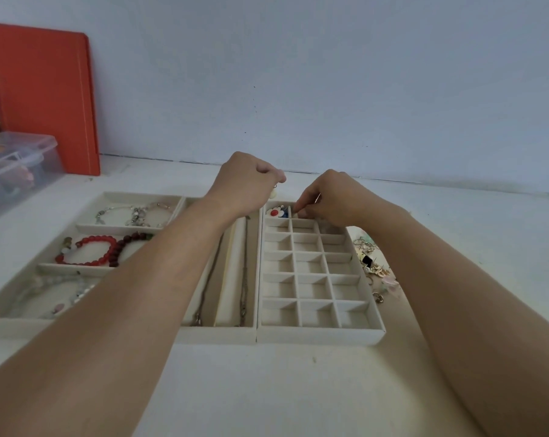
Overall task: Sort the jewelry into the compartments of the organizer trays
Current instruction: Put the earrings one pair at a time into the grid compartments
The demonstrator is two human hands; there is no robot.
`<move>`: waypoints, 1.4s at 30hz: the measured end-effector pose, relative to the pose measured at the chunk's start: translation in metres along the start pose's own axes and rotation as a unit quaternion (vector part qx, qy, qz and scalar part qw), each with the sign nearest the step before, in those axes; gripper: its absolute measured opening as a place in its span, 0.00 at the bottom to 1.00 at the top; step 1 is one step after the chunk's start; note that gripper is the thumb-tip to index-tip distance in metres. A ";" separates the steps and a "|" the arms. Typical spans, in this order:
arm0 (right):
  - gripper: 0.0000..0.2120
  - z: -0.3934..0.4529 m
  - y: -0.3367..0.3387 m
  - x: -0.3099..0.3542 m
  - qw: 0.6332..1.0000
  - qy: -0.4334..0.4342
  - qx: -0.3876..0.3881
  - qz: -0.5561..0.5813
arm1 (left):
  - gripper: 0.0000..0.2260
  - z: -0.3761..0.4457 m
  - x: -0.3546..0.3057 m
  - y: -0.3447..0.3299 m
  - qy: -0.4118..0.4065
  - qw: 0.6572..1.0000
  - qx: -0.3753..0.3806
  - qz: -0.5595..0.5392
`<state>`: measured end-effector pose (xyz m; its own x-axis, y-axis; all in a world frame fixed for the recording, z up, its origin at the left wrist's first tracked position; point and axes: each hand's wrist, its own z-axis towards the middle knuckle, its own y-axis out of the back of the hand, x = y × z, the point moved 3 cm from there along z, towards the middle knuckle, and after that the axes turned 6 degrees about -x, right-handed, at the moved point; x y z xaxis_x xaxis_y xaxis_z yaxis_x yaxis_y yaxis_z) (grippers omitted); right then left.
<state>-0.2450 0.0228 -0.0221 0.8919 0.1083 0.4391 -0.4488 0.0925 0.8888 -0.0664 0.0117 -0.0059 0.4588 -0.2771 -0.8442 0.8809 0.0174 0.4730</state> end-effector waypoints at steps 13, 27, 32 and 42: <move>0.03 0.001 -0.004 0.000 0.999 0.012 -0.041 -0.032 | 0.09 0.000 0.002 0.000 0.006 1.000 0.008 0.000; 0.03 -0.004 0.003 0.001 0.998 -0.019 -0.034 -0.039 | 0.09 0.000 0.003 0.004 -0.005 1.000 -0.014 -0.014; 0.05 -0.005 0.007 0.002 0.999 -0.029 -0.037 -0.024 | 0.08 -0.003 0.002 0.005 0.008 1.000 -0.015 -0.015; 0.17 -0.019 0.016 0.023 0.953 -0.004 0.055 0.298 | 0.05 -0.008 -0.004 0.010 0.004 0.999 -0.027 -0.016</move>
<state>-0.2327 0.0452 -0.0006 0.4815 0.1014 0.8705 -0.8674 -0.0868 0.4899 -0.0582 0.0203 -0.0001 0.4308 -0.2700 -0.8611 0.9001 0.0607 0.4314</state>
